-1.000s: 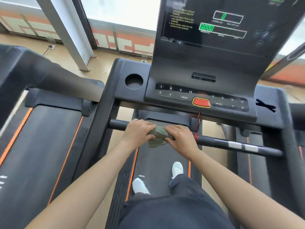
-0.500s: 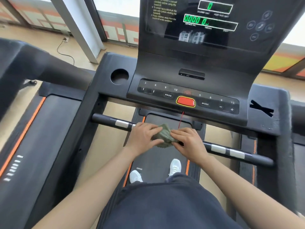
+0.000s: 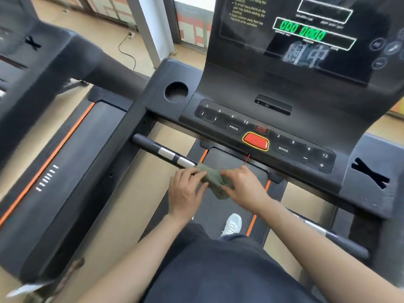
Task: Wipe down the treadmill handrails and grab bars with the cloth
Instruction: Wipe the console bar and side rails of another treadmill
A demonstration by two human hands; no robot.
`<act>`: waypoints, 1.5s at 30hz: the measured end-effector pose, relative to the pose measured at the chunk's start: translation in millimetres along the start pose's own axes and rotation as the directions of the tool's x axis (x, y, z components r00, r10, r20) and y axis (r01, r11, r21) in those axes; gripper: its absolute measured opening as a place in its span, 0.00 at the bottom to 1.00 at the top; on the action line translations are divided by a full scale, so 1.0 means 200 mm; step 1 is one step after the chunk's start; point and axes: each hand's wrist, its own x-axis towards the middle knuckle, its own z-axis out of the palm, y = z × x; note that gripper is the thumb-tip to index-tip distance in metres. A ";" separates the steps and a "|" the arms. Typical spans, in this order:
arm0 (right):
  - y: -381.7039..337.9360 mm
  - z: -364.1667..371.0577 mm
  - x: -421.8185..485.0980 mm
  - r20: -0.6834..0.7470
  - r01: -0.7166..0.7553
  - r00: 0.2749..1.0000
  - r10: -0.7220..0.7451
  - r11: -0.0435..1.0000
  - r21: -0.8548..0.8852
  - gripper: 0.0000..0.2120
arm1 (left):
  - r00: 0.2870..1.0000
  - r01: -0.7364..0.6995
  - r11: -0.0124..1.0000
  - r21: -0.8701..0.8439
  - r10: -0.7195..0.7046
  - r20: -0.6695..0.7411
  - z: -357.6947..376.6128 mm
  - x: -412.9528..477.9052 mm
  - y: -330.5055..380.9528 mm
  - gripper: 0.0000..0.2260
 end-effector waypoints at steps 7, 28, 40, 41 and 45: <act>-0.05 -0.01 0.17 0.142 -0.102 0.985 0.098 0.995 0.021 0.16 | 0.283 0.831 -0.269 -0.486 -0.548 0.787 -0.04 0.02 0.19 0.10; -0.48 0.07 0.82 0.328 -0.201 0.943 0.046 0.867 0.456 0.15 | 0.231 0.271 -0.609 -0.746 -0.711 0.664 -0.13 0.33 -0.31 0.08; -0.66 0.14 1.20 0.293 -0.206 0.954 0.070 0.861 0.464 0.10 | 0.191 0.110 -0.627 -0.771 -0.748 0.635 -0.12 0.41 -0.53 0.12; -0.66 0.15 1.20 0.259 -0.191 0.963 0.078 0.873 0.449 0.09 | 0.153 0.090 -0.629 -0.772 -0.757 0.635 -0.13 0.41 -0.53 0.11; -0.70 0.16 1.23 0.164 -0.171 0.980 0.109 0.883 0.438 0.03 | 0.072 0.050 -0.625 -0.779 -0.776 0.627 -0.16 0.43 -0.57 0.13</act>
